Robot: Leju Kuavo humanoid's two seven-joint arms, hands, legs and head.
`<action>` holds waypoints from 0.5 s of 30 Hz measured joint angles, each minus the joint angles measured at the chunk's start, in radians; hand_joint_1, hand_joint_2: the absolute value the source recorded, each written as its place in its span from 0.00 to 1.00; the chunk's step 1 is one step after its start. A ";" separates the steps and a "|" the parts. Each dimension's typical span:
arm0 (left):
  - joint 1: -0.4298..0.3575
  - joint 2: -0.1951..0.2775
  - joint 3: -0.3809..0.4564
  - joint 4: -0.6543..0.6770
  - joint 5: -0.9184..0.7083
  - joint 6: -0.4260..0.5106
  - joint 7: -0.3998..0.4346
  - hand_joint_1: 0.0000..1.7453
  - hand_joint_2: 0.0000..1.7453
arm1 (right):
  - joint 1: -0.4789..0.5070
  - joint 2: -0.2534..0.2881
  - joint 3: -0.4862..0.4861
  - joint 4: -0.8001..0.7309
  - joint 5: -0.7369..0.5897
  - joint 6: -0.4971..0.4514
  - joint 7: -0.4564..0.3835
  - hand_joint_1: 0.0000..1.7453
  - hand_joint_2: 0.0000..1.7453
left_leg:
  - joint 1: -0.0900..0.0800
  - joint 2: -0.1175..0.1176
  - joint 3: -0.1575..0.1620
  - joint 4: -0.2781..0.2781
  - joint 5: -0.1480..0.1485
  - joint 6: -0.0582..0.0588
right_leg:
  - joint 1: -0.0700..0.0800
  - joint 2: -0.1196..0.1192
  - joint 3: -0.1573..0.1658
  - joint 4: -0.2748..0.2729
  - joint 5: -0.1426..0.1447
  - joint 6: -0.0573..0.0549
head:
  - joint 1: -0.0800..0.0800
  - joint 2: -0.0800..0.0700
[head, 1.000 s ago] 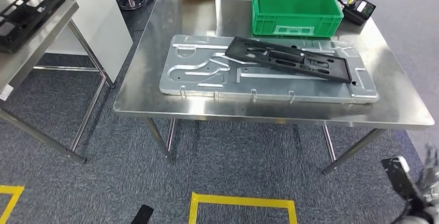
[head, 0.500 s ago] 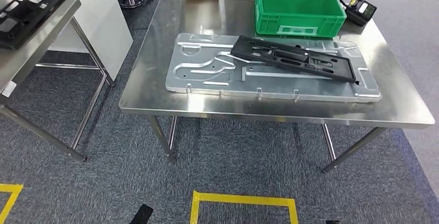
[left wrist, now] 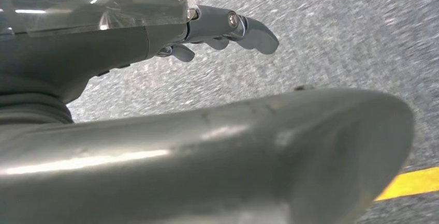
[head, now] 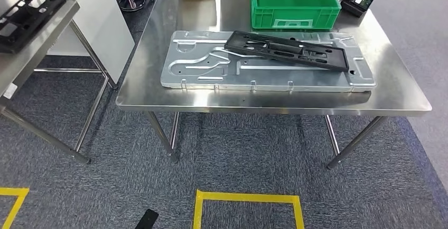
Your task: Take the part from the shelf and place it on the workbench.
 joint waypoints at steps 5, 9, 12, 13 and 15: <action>-0.001 0.000 0.000 0.000 -0.004 0.000 0.005 0.00 0.00 | 0.001 0.011 0.000 0.002 0.019 0.001 0.002 0.00 0.00 | 0.002 0.000 0.025 0.123 -0.096 -0.003 | 0.007 -0.001 -0.062 0.006 0.044 -0.002 | 0.000 0.000; -0.011 0.001 0.000 0.000 -0.007 0.002 0.006 0.00 0.00 | 0.001 0.017 0.010 0.003 0.047 0.001 0.008 0.00 0.00 | -0.006 -0.002 0.196 -0.138 -0.030 0.017 | 0.009 0.000 -0.087 0.009 0.080 0.015 | 0.000 0.000; -0.009 0.001 0.000 0.000 -0.008 0.003 0.006 0.00 0.00 | 0.004 0.019 0.016 0.004 0.061 0.000 0.011 0.00 0.00 | -0.009 0.000 0.183 -0.147 -0.004 0.034 | 0.006 0.001 -0.089 -0.002 0.103 0.034 | 0.000 0.000; -0.008 0.001 0.000 0.000 -0.008 0.003 0.007 0.00 0.00 | 0.005 0.020 0.018 0.005 0.064 0.000 0.013 0.00 0.00 | -0.007 0.002 0.174 -0.149 0.010 0.042 | 0.005 0.002 -0.094 0.003 0.090 0.039 | 0.000 0.000; -0.009 0.001 0.001 0.000 -0.008 0.003 0.007 0.00 0.00 | 0.007 0.020 0.022 0.007 0.070 0.000 0.016 0.00 0.00 | -0.003 0.006 0.147 -0.153 0.039 0.053 | 0.002 0.004 -0.116 0.068 0.001 0.048 | 0.000 0.000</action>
